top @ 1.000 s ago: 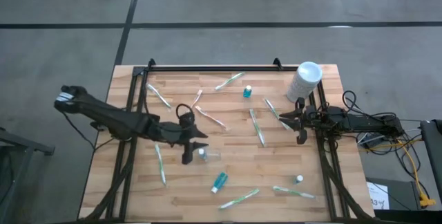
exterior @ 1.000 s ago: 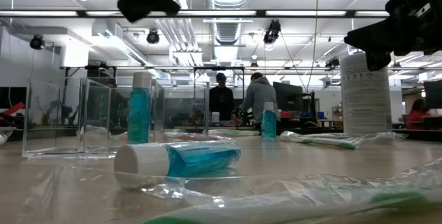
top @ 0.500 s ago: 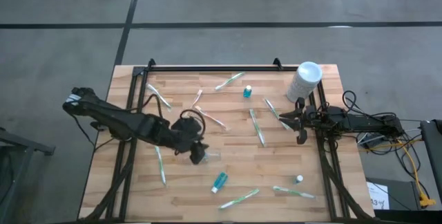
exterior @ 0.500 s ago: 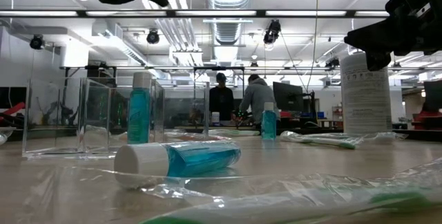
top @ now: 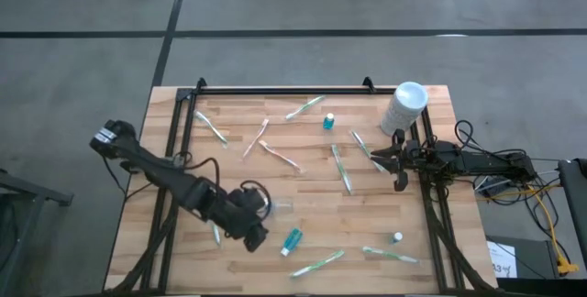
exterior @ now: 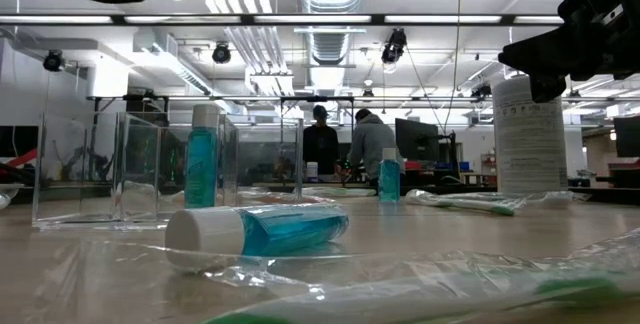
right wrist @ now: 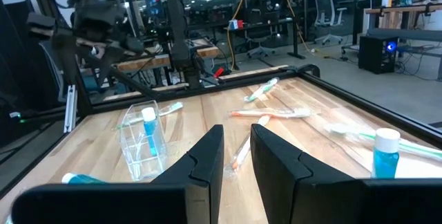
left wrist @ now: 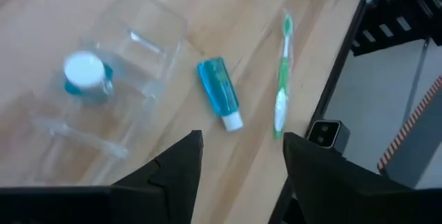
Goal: Pick & Place toothbrushing station
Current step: Put the blue mouthwash into the transparent organizer
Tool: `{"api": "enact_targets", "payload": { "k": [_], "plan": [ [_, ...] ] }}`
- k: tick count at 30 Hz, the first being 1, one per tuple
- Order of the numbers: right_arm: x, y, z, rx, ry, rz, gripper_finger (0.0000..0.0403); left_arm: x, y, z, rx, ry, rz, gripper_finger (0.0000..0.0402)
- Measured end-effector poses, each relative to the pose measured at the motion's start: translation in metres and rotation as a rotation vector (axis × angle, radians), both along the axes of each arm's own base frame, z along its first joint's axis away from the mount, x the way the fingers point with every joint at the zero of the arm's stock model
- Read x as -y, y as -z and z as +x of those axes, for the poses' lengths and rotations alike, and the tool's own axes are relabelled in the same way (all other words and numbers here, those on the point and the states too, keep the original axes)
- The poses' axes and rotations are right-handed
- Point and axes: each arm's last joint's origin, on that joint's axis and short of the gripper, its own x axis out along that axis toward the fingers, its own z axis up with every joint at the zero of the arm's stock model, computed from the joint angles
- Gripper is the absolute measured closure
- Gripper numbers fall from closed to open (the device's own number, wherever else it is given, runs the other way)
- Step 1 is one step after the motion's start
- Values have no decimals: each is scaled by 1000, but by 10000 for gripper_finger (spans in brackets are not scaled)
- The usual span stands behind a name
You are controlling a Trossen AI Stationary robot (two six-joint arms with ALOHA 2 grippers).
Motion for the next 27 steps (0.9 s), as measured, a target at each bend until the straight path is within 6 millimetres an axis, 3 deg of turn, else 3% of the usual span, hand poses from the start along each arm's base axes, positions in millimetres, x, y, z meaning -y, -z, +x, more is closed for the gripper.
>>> {"api": "enact_targets", "payload": {
  "k": [8,16,27],
  "plan": [
    [0,0,0,0,0,0,335,23,16,5,-29,-47,-68,195],
    [0,0,0,0,0,0,335,37,33,27,67,-141,-98,195],
    [0,0,0,0,0,0,335,60,75,37,-16,-247,-145,195]
  ]
}}
